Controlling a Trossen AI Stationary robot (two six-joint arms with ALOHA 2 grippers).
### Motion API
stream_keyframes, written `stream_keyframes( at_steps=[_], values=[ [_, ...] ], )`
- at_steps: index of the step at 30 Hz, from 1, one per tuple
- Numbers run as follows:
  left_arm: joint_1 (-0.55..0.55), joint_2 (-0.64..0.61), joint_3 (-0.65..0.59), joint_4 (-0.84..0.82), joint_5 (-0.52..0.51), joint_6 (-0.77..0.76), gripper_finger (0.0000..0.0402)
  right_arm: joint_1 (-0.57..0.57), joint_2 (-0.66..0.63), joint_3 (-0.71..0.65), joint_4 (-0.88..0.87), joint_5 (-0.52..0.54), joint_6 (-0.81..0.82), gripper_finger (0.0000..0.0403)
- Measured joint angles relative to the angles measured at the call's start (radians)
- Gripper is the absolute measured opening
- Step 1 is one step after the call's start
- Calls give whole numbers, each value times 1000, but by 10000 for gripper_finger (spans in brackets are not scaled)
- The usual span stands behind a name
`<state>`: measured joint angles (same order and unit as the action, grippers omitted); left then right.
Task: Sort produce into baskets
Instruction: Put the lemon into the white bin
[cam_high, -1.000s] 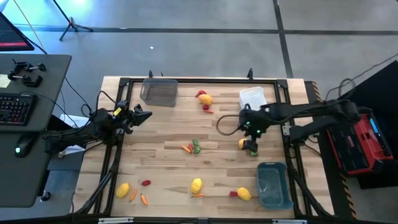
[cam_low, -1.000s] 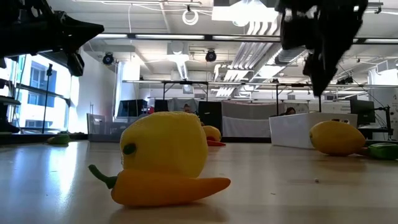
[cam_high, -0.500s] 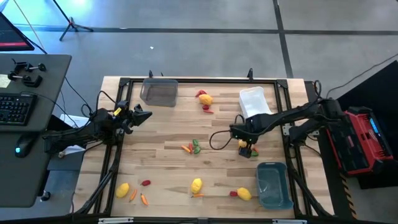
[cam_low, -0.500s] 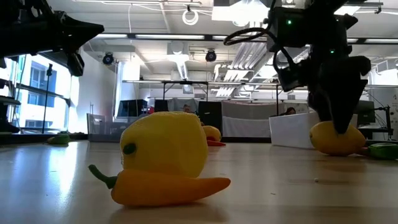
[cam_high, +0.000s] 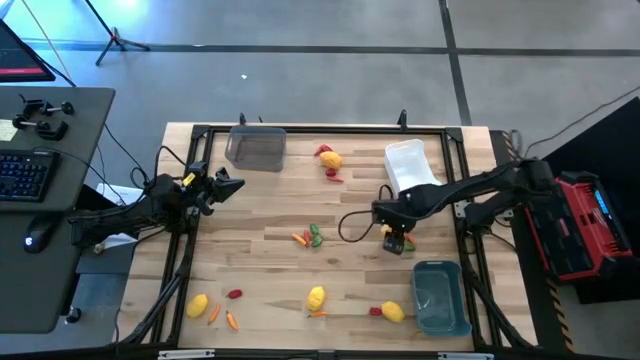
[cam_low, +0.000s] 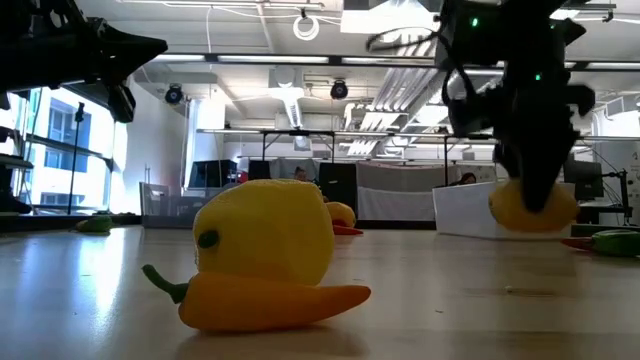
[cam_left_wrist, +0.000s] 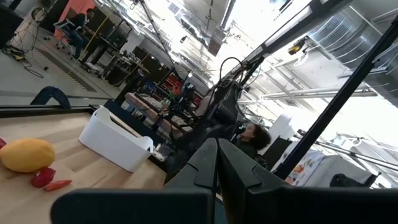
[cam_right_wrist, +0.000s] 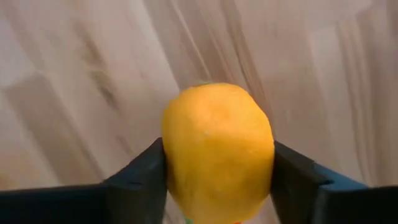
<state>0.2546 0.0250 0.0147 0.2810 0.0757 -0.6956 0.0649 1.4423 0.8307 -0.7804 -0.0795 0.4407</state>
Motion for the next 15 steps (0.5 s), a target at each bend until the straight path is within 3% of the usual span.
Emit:
stream_keyframes(
  at_steps=[6,12,15],
  values=[
    [0,0,0,0,0,0,1,-35,-247,12,-7,20,36,183],
    [0,0,0,0,0,0,1,-166,-384,21,-103,379,187,193],
    [0,0,0,0,0,0,1,-308,-378,20,-139,419,123,207]
  ],
)
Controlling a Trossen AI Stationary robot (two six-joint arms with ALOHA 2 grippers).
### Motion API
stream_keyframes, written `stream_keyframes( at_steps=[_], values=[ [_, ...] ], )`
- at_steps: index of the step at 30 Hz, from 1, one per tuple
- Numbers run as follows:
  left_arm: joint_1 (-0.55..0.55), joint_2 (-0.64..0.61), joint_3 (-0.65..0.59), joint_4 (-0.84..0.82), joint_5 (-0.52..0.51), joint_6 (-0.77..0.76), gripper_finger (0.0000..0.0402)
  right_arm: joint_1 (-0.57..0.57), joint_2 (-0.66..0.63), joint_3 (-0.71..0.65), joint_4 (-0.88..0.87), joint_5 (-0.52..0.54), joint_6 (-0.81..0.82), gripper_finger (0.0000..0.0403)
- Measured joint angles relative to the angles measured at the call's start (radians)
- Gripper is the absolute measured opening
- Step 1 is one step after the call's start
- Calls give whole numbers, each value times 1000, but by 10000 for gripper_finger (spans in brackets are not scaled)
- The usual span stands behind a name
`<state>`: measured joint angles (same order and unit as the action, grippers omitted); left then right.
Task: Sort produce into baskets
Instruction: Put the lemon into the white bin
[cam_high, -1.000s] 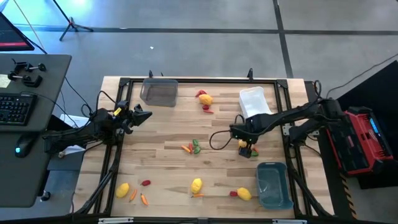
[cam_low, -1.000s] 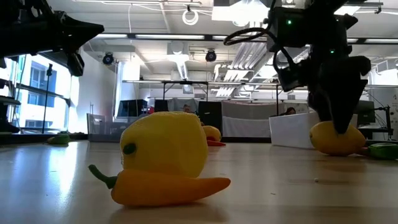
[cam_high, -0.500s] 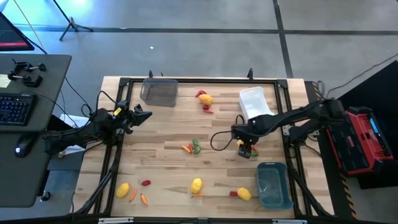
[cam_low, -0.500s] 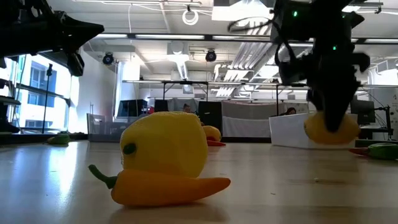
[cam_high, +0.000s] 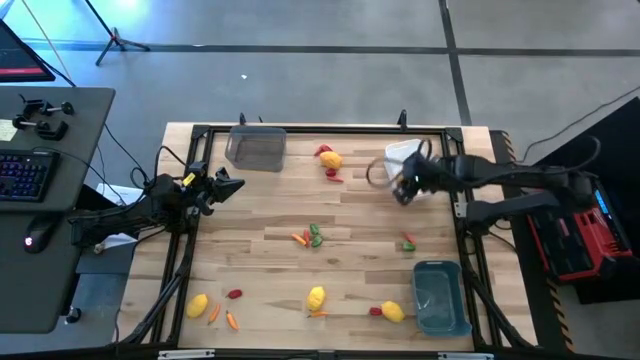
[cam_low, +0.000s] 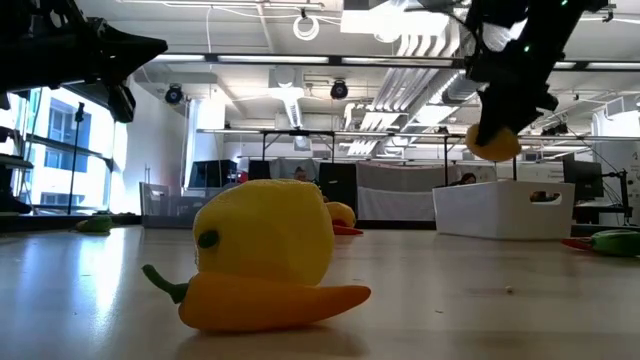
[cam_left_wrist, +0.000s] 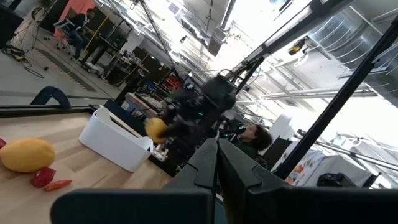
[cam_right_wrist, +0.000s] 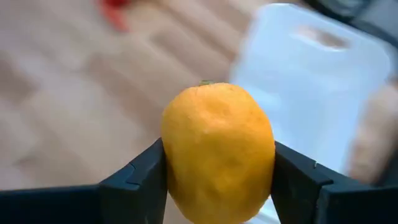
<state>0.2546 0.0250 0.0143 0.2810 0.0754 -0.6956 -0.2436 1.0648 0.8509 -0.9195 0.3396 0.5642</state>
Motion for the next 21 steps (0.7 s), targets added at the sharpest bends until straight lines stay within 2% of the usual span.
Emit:
stream_keyframes(
  at_steps=[5,9,13,18,21],
  values=[
    [0,0,0,0,0,0,1,-220,36,0,51,12,-75,212],
    [0,0,0,0,0,0,1,-341,60,0,70,-133,-157,216],
    [0,0,0,0,0,0,1,-392,68,-1,69,-209,-154,225],
    [0,0,0,0,0,0,1,-424,68,-1,128,-166,-277,237],
    [0,0,0,0,0,0,1,-439,73,-1,129,-210,-234,239]
  ],
)
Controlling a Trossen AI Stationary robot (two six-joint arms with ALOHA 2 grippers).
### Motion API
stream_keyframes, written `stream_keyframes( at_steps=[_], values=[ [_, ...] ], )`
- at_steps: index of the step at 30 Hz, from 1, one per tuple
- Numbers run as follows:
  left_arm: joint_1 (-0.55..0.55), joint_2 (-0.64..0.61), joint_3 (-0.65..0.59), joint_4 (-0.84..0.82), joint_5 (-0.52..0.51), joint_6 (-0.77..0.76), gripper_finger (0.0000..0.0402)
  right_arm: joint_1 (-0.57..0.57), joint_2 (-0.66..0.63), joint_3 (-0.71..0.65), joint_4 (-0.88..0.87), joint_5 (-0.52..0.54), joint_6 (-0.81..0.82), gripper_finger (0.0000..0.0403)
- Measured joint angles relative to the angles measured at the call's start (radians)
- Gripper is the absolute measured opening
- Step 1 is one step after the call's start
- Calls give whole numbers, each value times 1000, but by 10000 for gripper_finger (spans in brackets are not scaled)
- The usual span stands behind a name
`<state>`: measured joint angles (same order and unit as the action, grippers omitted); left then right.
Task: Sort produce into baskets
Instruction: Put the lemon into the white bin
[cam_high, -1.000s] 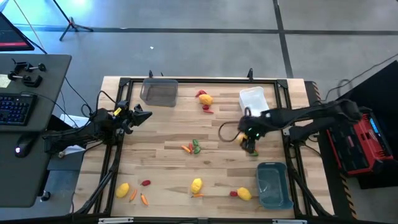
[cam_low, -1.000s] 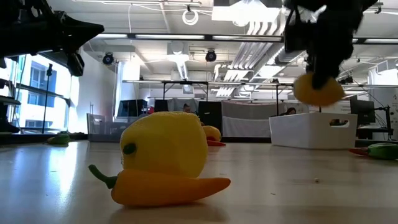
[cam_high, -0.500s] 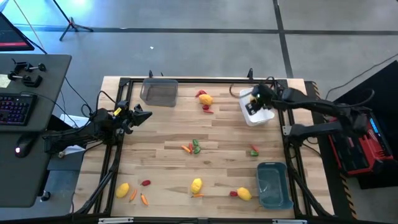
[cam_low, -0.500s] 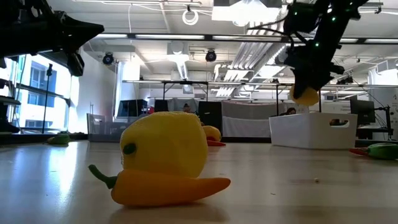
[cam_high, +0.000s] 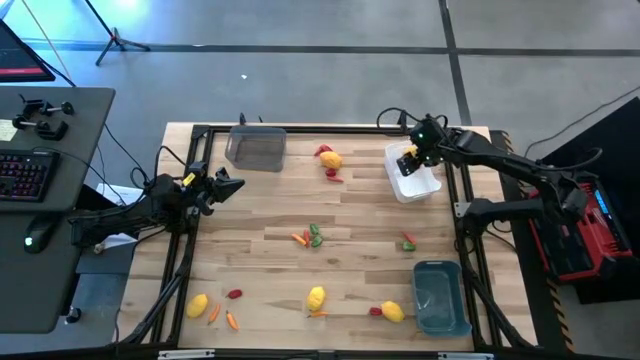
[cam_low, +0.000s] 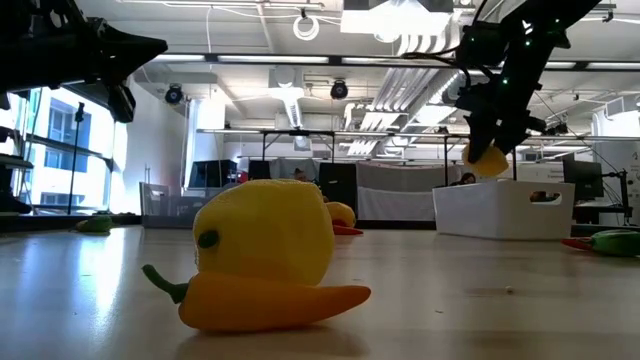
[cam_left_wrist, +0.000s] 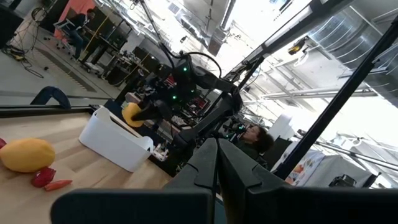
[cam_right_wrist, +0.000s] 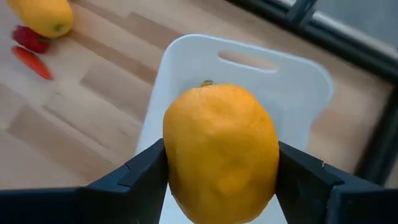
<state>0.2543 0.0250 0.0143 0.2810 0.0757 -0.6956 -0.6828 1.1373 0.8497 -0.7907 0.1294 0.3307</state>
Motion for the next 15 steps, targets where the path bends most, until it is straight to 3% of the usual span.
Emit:
stream_keyframes(
  at_steps=[3,7,12,15],
  values=[
    [0,0,0,0,0,0,1,-13,4,0,3,-84,5,240],
    [0,0,0,0,0,0,1,-12,5,0,7,-45,0,259],
    [0,0,0,0,0,0,1,-18,5,0,26,4,9,340],
    [0,0,0,0,0,0,1,-18,4,1,24,-40,32,389]
  ],
)
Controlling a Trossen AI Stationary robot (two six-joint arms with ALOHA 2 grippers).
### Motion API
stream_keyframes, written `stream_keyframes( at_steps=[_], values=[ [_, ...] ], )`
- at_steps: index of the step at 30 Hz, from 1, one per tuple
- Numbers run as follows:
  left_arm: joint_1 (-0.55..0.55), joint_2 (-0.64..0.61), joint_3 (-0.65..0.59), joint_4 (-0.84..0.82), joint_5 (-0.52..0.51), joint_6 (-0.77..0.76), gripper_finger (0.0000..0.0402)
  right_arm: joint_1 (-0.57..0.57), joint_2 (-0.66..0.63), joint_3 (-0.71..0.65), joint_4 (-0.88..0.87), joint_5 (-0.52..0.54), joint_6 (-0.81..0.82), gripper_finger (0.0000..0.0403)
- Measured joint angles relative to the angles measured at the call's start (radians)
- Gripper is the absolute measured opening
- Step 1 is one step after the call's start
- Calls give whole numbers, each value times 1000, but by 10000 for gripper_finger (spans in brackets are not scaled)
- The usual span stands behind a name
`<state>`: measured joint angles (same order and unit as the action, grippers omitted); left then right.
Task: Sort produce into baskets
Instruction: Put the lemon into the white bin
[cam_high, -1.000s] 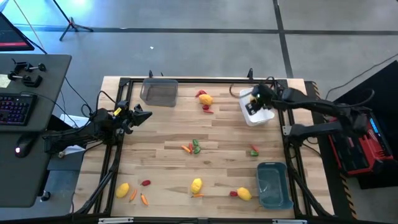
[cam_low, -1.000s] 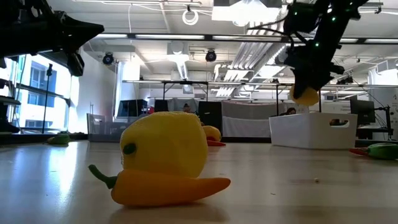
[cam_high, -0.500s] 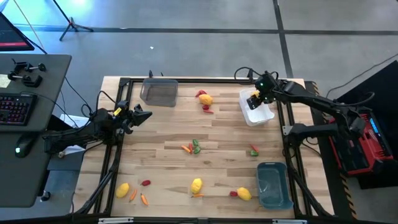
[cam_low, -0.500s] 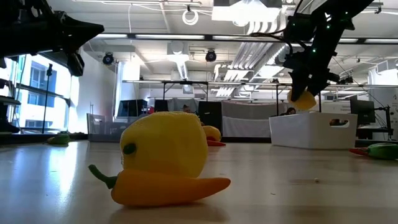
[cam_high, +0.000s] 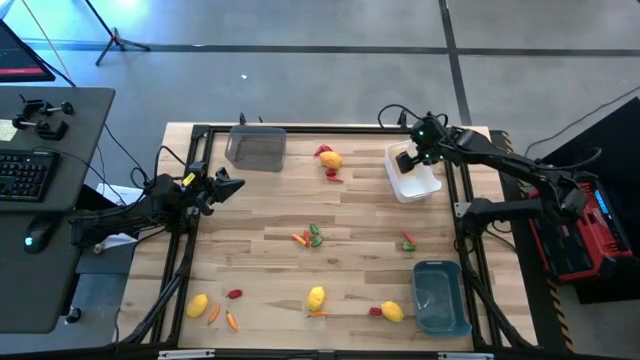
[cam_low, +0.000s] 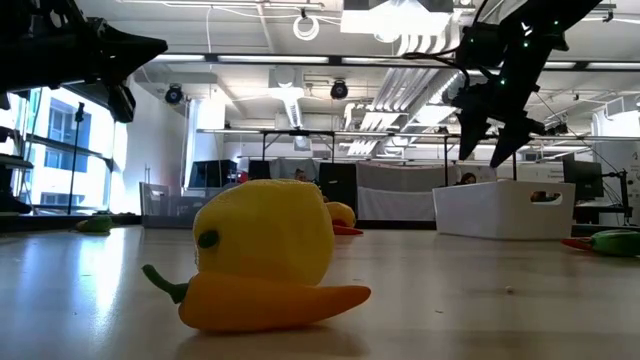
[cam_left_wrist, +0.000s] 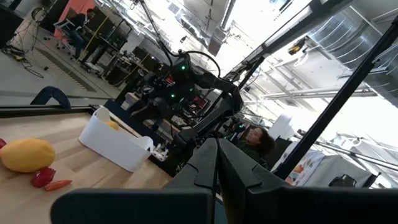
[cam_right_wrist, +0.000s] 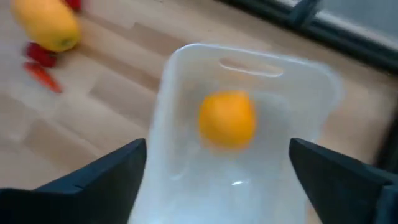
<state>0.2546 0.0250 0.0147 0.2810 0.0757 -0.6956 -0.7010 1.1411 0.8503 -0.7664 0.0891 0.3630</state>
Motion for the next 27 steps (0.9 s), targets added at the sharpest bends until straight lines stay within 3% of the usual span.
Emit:
stream_keyframes(
  at_steps=[7,11,14,17,20,22,24,27],
  values=[
    [0,0,0,0,0,0,1,23,-6,103,-76,-274,109,369],
    [0,0,0,0,0,0,1,159,-34,146,24,-439,191,367],
    [0,0,0,0,0,0,1,329,-42,156,235,-409,365,367],
    [0,0,0,0,0,0,1,501,-43,152,472,-291,491,367],
    [0,0,0,0,0,0,1,644,-26,150,544,-111,535,367],
    [0,0,0,0,0,0,1,720,-10,147,556,-62,632,367],
    [0,0,0,0,0,0,1,783,3,147,576,-81,706,367],
    [0,0,0,0,0,0,1,838,27,147,580,-191,796,367]
  ],
)
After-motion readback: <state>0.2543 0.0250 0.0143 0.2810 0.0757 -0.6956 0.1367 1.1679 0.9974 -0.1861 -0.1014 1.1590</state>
